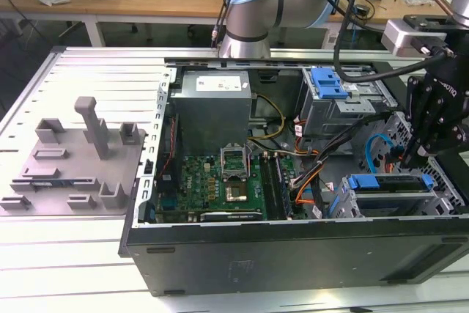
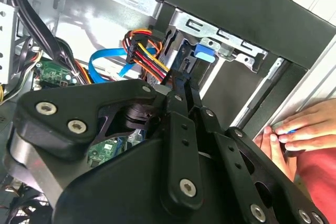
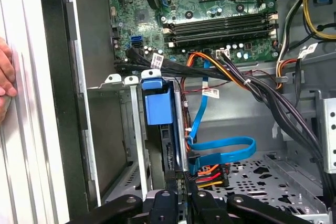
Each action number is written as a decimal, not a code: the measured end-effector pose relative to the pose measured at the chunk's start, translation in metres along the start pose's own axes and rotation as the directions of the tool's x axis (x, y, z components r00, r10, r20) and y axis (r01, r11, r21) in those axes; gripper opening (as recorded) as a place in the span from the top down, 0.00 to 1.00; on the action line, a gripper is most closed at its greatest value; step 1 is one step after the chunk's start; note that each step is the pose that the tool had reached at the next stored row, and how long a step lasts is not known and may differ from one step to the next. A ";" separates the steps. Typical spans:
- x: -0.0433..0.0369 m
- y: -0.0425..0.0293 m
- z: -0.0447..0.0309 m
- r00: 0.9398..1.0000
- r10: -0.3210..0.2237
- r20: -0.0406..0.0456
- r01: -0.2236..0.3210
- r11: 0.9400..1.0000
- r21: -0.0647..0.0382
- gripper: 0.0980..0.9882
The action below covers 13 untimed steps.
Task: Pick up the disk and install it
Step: 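Insert the first disk wire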
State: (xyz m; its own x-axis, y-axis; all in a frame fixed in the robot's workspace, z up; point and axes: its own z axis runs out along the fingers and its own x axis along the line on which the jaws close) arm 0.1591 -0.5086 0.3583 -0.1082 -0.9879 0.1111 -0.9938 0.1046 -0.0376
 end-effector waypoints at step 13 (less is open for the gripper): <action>0.0059 -0.0009 0.0033 1.000 -0.013 0.019 0.013 1.000 0.000 0.92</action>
State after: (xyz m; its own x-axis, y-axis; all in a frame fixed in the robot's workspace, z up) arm 0.1595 -0.5148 0.3557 -0.0946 -0.9912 0.0929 -0.9951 0.0916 -0.0359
